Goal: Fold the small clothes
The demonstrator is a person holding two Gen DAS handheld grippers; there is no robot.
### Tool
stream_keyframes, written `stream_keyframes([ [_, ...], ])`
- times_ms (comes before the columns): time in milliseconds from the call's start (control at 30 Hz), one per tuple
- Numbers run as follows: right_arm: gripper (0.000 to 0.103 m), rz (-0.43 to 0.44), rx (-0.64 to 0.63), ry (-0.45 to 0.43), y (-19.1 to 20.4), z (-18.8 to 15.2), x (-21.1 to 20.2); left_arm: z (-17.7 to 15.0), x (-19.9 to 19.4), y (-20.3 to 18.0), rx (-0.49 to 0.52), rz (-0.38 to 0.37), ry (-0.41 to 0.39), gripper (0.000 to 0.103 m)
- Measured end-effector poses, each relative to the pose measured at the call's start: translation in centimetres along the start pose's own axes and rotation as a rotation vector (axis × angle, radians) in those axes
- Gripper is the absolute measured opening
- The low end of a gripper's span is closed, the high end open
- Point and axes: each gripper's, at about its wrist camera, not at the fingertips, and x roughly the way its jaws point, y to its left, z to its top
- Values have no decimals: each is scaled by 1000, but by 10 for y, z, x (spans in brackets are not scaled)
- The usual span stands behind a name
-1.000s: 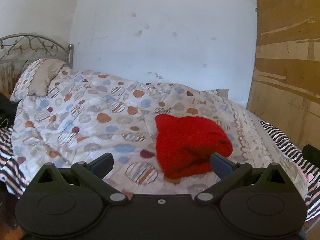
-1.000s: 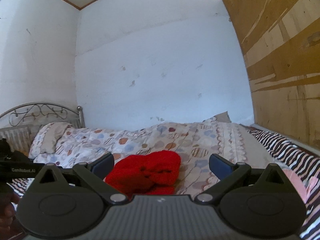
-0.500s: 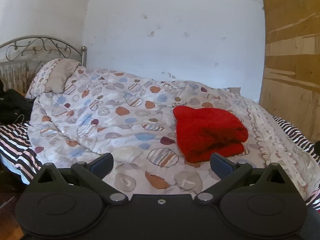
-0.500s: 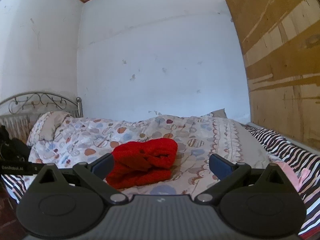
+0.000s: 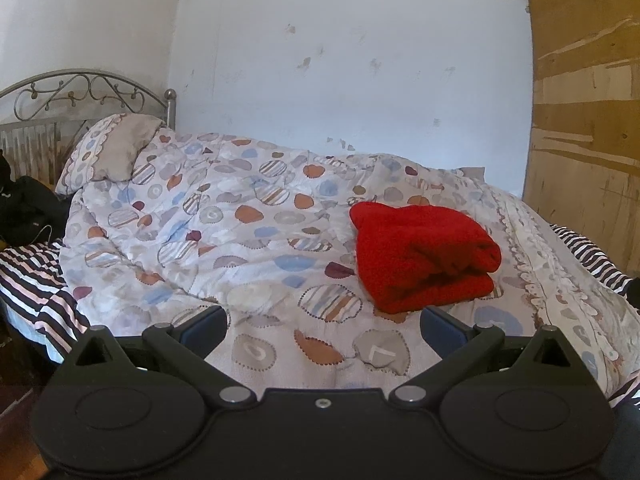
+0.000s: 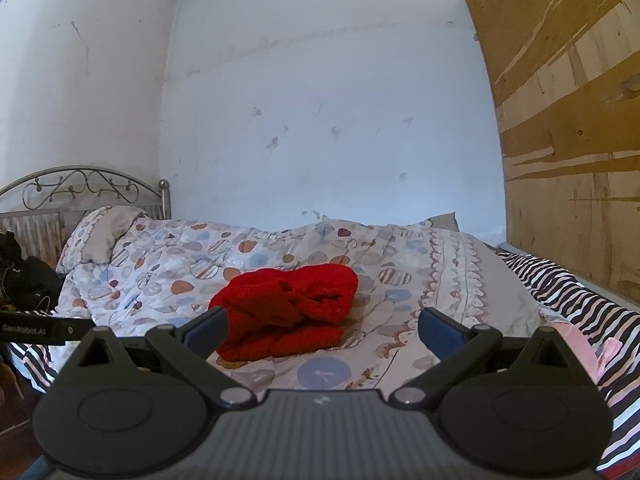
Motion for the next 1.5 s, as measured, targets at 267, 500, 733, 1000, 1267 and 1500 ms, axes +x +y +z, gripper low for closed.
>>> stream_keyframes([
  [267, 103, 6, -4, -4, -1, 1, 1, -2, -1, 0, 3, -1, 1, 102],
  [500, 103, 6, -1, -2, -2, 1, 0, -2, -2, -1, 12, -3, 0, 102],
  [733, 103, 6, 0, -5, -3, 1, 0, -1, -4, -1, 19, -4, -2, 102],
  [1000, 103, 5, 0, -5, -3, 1, 0, -1, -4, -2, 18, -2, -2, 102],
  [1267, 103, 5, 1, -5, -3, 1, 1, -1, -4, -1, 18, -1, 2, 102],
  [1500, 103, 6, 1, -3, -2, 2, 1, 0, -4, 0, 20, -1, 3, 102],
])
